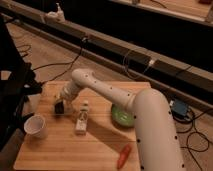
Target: Place the eraser on the white sponge
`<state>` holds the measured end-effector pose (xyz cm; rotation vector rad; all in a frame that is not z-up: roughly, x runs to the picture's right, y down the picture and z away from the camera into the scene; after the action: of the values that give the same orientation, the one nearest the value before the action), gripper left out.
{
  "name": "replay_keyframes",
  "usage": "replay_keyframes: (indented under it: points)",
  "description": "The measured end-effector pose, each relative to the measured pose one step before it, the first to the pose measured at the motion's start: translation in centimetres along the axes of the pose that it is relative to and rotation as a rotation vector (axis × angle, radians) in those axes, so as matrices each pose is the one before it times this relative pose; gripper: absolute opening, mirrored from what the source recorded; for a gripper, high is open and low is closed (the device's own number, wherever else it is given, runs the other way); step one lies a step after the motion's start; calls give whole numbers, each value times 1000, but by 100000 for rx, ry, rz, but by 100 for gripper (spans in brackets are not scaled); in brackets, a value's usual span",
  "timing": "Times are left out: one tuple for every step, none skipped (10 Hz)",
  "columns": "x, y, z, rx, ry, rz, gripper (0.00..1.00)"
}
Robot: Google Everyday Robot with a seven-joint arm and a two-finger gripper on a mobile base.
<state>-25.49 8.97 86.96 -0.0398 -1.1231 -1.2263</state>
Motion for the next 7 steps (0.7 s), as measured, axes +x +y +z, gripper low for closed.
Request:
replay_keyframes:
  points:
    - [-46,613,59,-758,25,1625,0]
    - [-61,688,116,-796,0,2028,2]
    - [-10,440,96,-826,221,1596,11]
    - [110,459,-8,-706,580,1534,22]
    - [258,264,-227,-493,1152,1060,31]
    - [397,89,-371,-58,1672,550,39]
    - [508,-105,-556,-257,2325,-47,52]
